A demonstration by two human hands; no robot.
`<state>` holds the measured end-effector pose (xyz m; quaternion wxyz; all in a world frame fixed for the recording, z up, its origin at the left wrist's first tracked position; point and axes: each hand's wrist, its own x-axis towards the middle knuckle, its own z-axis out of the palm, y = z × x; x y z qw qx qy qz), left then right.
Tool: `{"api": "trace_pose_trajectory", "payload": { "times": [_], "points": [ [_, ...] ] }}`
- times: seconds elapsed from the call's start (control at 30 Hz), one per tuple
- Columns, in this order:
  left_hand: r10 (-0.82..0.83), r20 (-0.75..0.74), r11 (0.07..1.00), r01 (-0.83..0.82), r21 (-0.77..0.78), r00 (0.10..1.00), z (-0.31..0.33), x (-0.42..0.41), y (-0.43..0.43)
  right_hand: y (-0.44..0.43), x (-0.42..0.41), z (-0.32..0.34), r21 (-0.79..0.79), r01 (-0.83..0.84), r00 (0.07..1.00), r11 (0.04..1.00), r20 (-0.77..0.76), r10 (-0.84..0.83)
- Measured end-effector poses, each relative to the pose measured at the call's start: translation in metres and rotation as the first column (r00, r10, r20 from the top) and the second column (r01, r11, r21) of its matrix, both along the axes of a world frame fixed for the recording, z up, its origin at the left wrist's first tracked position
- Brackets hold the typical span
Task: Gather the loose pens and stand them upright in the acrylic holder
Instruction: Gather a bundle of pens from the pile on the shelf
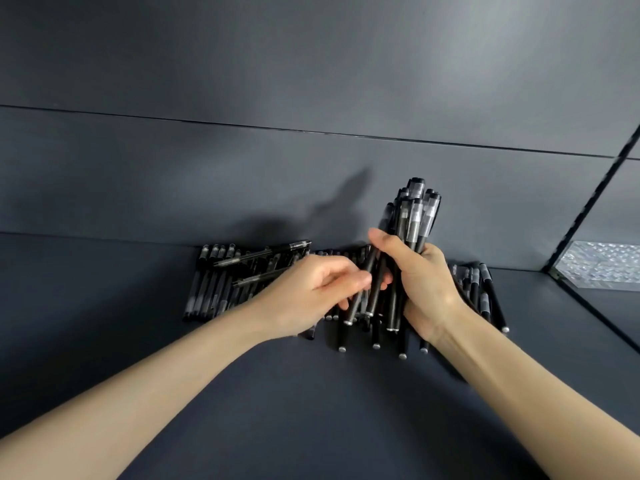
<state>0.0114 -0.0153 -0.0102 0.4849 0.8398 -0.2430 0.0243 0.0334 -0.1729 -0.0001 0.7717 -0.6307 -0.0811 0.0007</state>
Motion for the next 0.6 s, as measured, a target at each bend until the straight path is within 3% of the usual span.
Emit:
{"api": "trace_pose_trajectory", "payload": {
  "times": [0.1, 0.2, 0.27, 0.4, 0.6],
  "points": [
    [0.082, 0.062, 0.981, -0.091, 0.169, 0.995, -0.006, 0.011, 0.020, -0.002, 0.003, 0.001, 0.031, 0.075, 0.997, 0.997, -0.020, -0.075],
    [0.029, 0.010, 0.893, -0.030, 0.449, 1.000, -0.013, 0.014, 0.030, -0.003, 0.003, 0.002, 0.008, 0.100, 0.995, 0.995, -0.023, -0.100],
    [0.009, 0.053, 0.842, -0.036, 0.538, 0.999, -0.015, 0.016, 0.028, -0.003, 0.002, 0.001, 0.005, 0.086, 0.995, 0.996, -0.042, -0.086],
    [-0.016, 0.185, 0.807, -0.096, 0.583, 0.983, -0.016, 0.024, 0.023, 0.001, -0.001, 0.002, 0.111, 0.016, 0.997, 0.994, -0.080, -0.007],
    [-0.120, 0.267, 0.812, -0.060, 0.581, 0.956, -0.022, 0.025, 0.031, 0.000, -0.002, 0.000, 0.080, -0.006, 0.997, 0.997, -0.077, 0.012]
  ]
}}
